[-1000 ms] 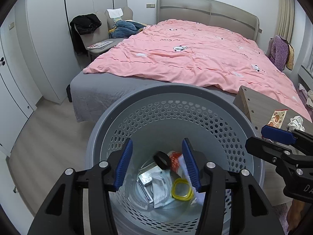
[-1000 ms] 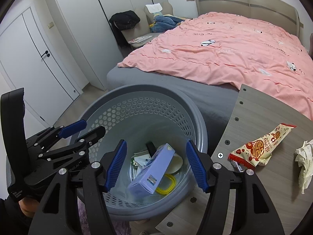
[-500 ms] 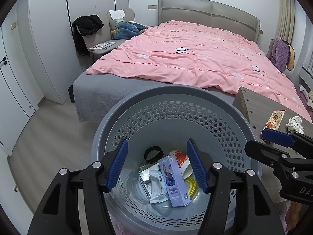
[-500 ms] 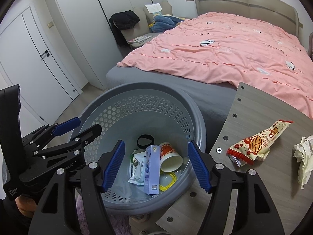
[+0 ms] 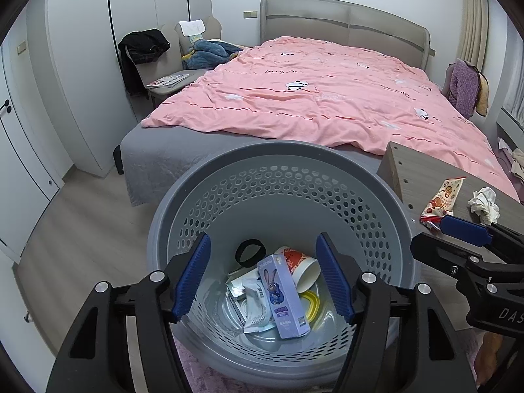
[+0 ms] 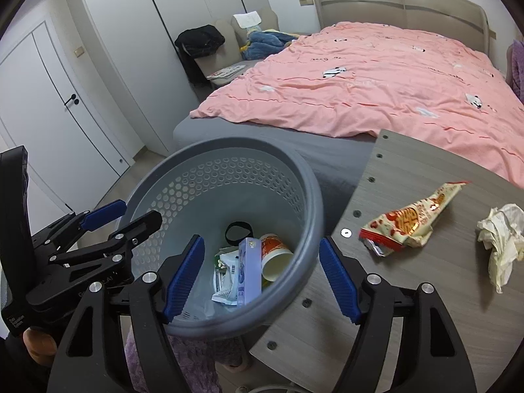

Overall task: Collect trash
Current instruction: 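Withdraw both open grippers toward the red wrapper and white tissue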

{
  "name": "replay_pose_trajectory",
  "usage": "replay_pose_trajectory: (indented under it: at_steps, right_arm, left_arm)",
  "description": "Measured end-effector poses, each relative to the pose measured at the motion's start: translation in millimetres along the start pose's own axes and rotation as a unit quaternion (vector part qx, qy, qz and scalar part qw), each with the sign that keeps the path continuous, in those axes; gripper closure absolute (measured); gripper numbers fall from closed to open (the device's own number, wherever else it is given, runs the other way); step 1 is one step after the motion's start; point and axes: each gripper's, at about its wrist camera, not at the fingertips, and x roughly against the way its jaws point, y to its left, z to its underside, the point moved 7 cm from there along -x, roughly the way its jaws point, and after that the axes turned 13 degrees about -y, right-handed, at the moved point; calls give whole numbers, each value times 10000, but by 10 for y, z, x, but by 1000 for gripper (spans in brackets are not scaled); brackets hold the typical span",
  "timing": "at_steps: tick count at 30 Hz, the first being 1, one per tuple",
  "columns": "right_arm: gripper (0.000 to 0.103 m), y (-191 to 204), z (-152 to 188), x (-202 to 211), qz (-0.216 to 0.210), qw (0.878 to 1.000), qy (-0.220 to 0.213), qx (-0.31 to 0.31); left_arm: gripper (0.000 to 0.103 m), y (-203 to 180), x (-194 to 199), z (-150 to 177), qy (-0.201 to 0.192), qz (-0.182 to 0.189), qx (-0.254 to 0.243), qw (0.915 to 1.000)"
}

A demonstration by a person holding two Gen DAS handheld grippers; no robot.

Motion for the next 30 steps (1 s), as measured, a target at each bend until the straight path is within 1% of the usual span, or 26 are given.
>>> replay_pose_trajectory:
  at_steps: [3,7,18,21,28,30]
  right_arm:
    - [31,-116,23,93,100,9999,-46,-73]
    - [30,-321,50,248,305,9993,-151,-175]
    - [25,-1095,112,735,1028,9925,-432,-504]
    - [23,-1314,122,844,1226,9897,-475,-574]
    - [19,-1685,143,971,1538,9845,-510,-671]
    - [15,-1768,136,979,1598,9835,-520,-666]
  left_arm:
    - [36,-82,35,-4,-25,29,-44,10000]
    - [36,-230,65,6,-26,115,-106,9999]
    - [36,-833,134,44,10,521,-352,9980]
    - [32,-977,153,58,24,602,-412,9973]
    - [32,-1230,169,49,58,724,-526,9960]
    - [30,-1295,174,46,65,745,-544,9957]
